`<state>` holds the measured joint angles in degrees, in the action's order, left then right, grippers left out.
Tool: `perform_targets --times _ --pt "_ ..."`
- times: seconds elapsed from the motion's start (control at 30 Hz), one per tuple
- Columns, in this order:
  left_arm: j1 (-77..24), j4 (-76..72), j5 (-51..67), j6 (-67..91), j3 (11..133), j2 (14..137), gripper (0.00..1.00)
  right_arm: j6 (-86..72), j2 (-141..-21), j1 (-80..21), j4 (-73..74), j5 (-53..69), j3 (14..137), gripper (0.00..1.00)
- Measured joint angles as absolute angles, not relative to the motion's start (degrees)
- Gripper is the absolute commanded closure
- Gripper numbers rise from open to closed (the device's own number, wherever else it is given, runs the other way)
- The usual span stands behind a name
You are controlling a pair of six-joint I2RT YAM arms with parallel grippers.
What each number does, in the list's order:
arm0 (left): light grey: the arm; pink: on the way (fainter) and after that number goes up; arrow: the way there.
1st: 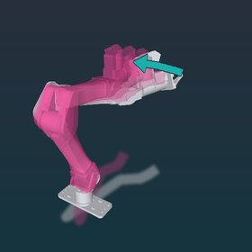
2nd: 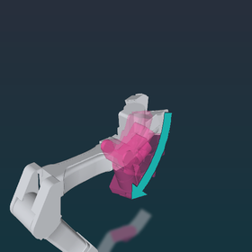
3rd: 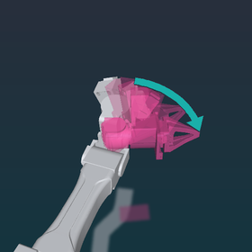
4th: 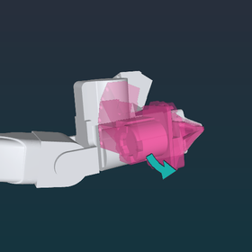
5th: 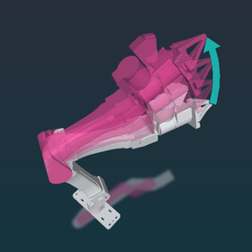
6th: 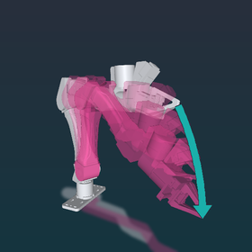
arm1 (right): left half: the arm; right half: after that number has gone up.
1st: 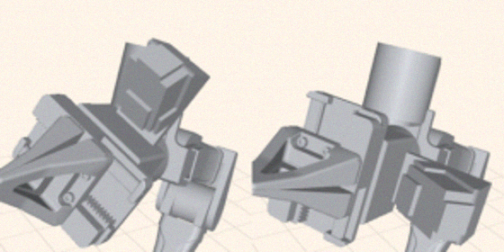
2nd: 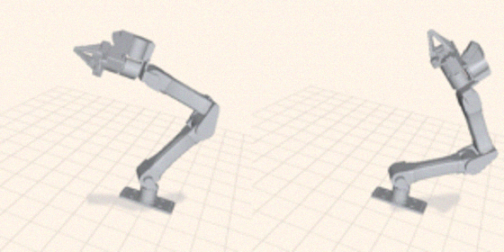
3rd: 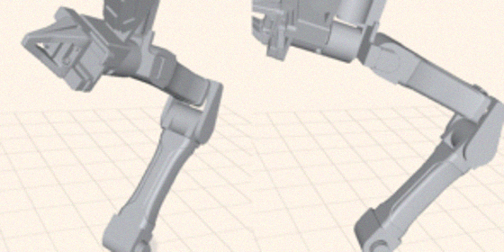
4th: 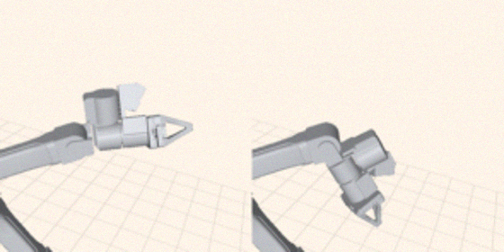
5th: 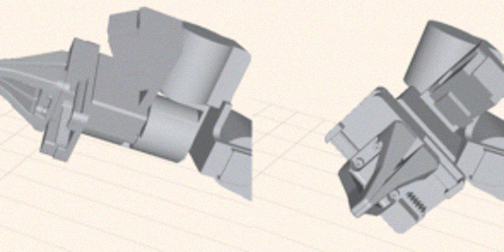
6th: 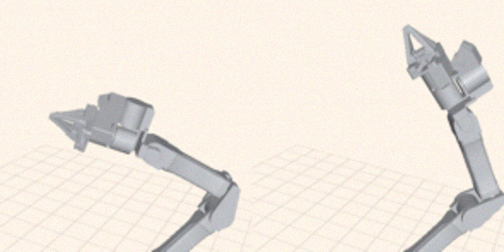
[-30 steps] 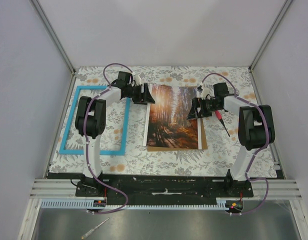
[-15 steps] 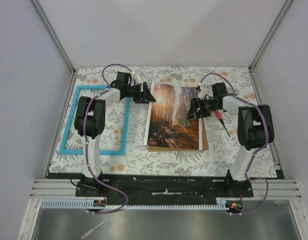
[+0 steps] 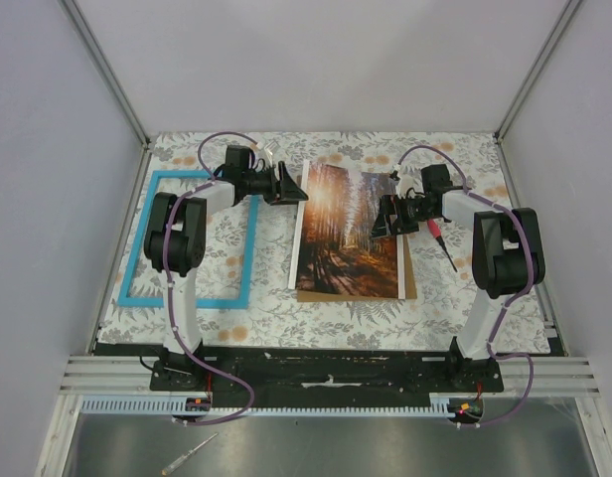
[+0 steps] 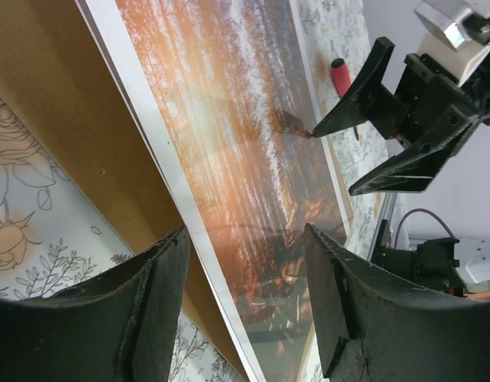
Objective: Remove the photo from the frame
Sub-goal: Adjust the photo frame item on the photo frame.
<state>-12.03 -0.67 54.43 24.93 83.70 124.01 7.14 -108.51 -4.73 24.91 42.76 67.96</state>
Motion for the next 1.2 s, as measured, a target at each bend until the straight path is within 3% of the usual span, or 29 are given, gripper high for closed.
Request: perform_targets --times 0.93,1.13,1.2 --pt "-12.03 -19.46 62.28 38.02 79.31 123.92 0.49 7.14 -108.51 -4.73 24.88 42.87 67.96 0.02" --pt "-12.62 -22.65 63.11 39.22 79.29 123.92 0.29 7.16 -108.51 -4.71 24.86 43.29 67.96 0.02" --pt "-13.08 -22.92 63.2 39.31 79.33 123.96 0.27 7.16 -108.51 -4.71 24.86 43.64 67.96 0.02"
